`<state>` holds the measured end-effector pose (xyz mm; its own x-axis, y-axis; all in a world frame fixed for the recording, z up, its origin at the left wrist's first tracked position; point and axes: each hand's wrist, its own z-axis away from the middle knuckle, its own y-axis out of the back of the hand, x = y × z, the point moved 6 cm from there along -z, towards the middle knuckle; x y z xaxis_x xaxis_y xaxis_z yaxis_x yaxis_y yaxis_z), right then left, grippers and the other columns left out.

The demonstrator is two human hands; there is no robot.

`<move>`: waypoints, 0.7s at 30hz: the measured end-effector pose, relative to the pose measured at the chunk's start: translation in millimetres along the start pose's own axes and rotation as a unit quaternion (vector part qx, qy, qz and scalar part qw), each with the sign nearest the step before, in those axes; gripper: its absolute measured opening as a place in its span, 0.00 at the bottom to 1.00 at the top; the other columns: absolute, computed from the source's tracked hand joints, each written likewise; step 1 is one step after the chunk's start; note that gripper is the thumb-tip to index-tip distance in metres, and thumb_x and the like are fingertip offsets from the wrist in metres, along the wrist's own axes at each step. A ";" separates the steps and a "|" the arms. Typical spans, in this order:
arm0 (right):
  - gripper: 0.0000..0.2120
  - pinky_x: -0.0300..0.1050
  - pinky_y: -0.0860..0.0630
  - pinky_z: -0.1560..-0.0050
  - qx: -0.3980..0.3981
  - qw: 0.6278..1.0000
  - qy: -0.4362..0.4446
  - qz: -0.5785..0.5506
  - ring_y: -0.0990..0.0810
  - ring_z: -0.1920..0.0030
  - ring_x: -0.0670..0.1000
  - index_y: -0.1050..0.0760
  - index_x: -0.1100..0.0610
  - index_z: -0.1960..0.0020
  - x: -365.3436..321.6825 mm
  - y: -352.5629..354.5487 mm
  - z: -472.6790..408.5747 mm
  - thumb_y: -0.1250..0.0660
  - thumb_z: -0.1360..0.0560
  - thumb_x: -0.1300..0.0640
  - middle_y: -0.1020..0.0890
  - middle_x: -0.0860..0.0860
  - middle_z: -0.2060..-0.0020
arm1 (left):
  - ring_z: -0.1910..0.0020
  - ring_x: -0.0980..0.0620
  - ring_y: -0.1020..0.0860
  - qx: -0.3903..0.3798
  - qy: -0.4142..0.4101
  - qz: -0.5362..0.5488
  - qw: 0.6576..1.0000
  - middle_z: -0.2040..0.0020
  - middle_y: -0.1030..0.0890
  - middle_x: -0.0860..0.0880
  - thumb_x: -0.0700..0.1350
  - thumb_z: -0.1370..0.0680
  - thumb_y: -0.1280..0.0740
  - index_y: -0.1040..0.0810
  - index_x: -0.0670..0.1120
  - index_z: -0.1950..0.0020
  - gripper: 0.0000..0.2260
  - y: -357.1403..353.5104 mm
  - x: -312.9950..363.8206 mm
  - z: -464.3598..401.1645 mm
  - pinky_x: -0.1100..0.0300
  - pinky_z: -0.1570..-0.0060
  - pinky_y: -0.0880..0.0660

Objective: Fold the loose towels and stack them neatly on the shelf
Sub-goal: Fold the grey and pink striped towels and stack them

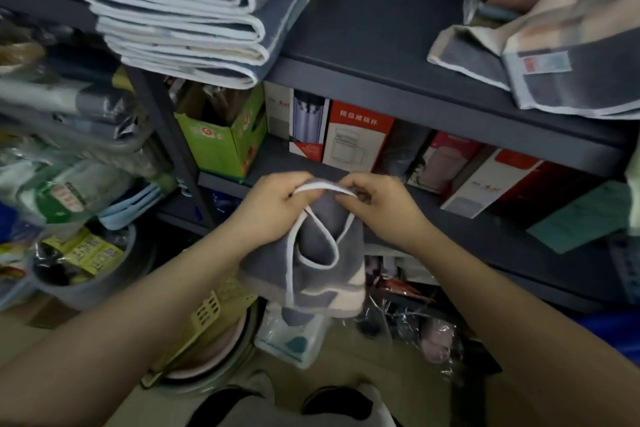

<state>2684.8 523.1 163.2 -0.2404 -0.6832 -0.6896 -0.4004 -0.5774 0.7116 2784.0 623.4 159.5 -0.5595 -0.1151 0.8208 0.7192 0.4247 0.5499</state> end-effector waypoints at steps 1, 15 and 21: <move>0.04 0.38 0.32 0.63 -0.003 1.000 0.000 0.031 0.27 0.66 0.45 0.21 0.59 0.56 3.8 -0.3 0.6 0.34 0.29 0.65 0.22 0.50 0.67 | 0.71 0.62 0.32 0.016 0.018 0.056 0.998 0.71 0.29 0.51 0.39 0.22 0.37 0.27 0.42 0.65 0.11 3.3 -0.7 0.2 0.64 0.68 0.36; 0.08 0.44 0.37 0.60 -0.063 0.980 -0.189 0.024 0.22 0.54 0.60 0.26 0.62 0.58 96.6 -21.5 23.2 0.39 0.22 0.61 0.21 0.62 0.58 | 0.76 0.54 0.21 0.164 0.351 0.541 0.747 0.71 0.19 0.48 0.52 0.20 0.43 0.22 0.45 0.59 0.16 8.8 -77.8 7.9 0.65 0.78 0.25; 0.20 0.31 0.36 0.47 -0.052 0.975 -0.180 -0.120 0.31 0.41 0.40 0.34 0.51 0.33 64.1 -26.3 18.5 0.37 0.23 0.53 0.29 0.42 0.42 | 0.60 0.50 0.18 0.047 0.377 0.360 0.852 0.57 0.16 0.46 0.48 0.33 0.27 0.19 0.50 0.54 0.09 -19.8 -76.8 2.2 0.61 0.64 0.24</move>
<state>2663.5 502.8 97.8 -0.4538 -0.3326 -0.8267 -0.3955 -0.7562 0.5213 2811.9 625.8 85.2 0.4615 -0.3235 0.8260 0.7086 0.6946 -0.1238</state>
